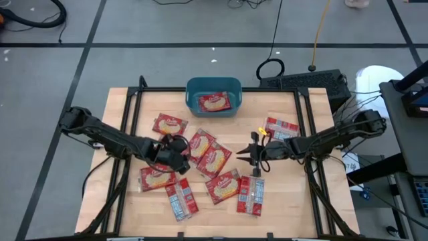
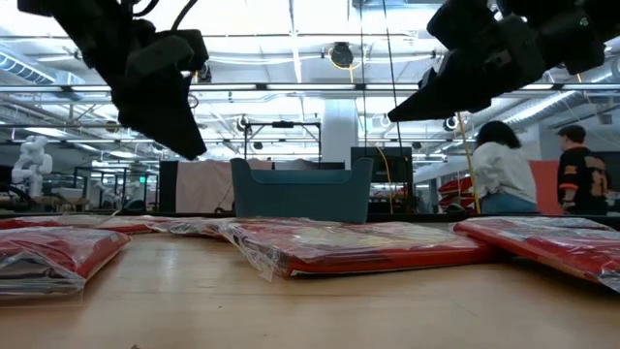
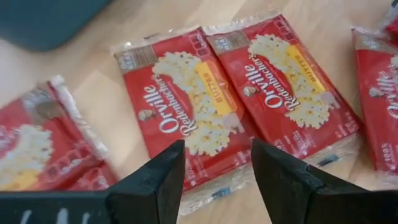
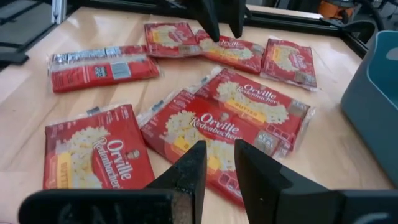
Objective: Sort popcorn bags into baskets
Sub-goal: Put the red popcorn bag into the blue bin
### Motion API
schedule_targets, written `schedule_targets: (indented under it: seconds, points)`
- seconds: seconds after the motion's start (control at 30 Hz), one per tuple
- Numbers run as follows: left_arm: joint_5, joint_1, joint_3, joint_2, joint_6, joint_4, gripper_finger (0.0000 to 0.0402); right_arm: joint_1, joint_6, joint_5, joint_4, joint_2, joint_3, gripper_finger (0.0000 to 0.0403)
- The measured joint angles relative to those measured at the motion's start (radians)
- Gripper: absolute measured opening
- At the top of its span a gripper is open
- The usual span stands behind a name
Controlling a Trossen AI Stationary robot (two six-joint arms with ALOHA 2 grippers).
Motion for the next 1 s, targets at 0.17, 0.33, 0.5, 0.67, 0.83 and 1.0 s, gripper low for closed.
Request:
schedule_targets:
  seconds: [0.17,0.33,0.5,0.67,0.83,1.0]
  points:
    - [0.004,-0.010,-0.073,0.000,0.033,0.185,0.0209,0.000,-0.021,-0.001,0.045,0.000,-0.031,0.0075]
    - [0.005,-0.016,-0.091,0.049,0.092,0.272,0.0267,0.000,-0.025,-0.001,0.053,0.000,-0.051,0.0075]
    - [-0.001,-0.007,-0.083,0.119,0.091,0.277,0.0303,0.000,-0.025,-0.001,0.093,0.000,-0.074,0.0075]
    - [0.021,0.001,-0.085,0.170,0.121,0.263,0.0291,0.000,-0.028,-0.001,0.121,0.000,-0.095,0.0075]
    - [0.031,-0.003,-0.082,0.212,0.179,0.275,0.0270,0.000,-0.028,-0.001,0.122,0.000,-0.104,0.0075]
    - [0.021,-0.003,-0.082,0.246,0.206,0.266,0.0271,0.000,-0.028,-0.002,0.122,0.000,-0.105,0.0075]
